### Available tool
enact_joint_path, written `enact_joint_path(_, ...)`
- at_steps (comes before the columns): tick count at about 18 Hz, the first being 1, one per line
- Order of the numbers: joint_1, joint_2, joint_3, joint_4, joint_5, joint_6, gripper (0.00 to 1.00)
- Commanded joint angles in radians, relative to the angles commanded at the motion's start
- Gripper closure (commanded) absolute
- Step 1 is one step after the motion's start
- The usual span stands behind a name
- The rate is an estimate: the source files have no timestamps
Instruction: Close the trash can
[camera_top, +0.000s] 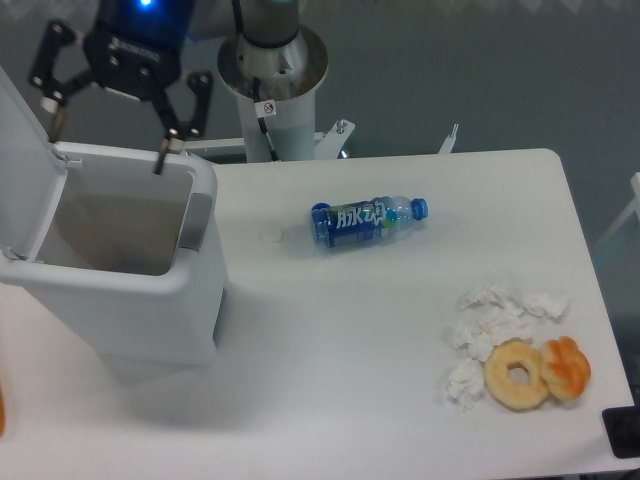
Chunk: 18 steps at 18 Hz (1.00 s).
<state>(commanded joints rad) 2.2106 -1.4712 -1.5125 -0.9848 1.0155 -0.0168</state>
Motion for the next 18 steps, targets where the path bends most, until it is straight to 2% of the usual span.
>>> enact_joint_path(7,-0.043,0.049,-0.005,0.000,-0.142,0.000,0.00)
enact_joint_path(15,-0.146,0.052,-0.018,0.000,-0.160,0.000,0.00)
enact_joint_path(18,-0.166,0.054,-0.025,-0.002,-0.201,-0.003,0.00)
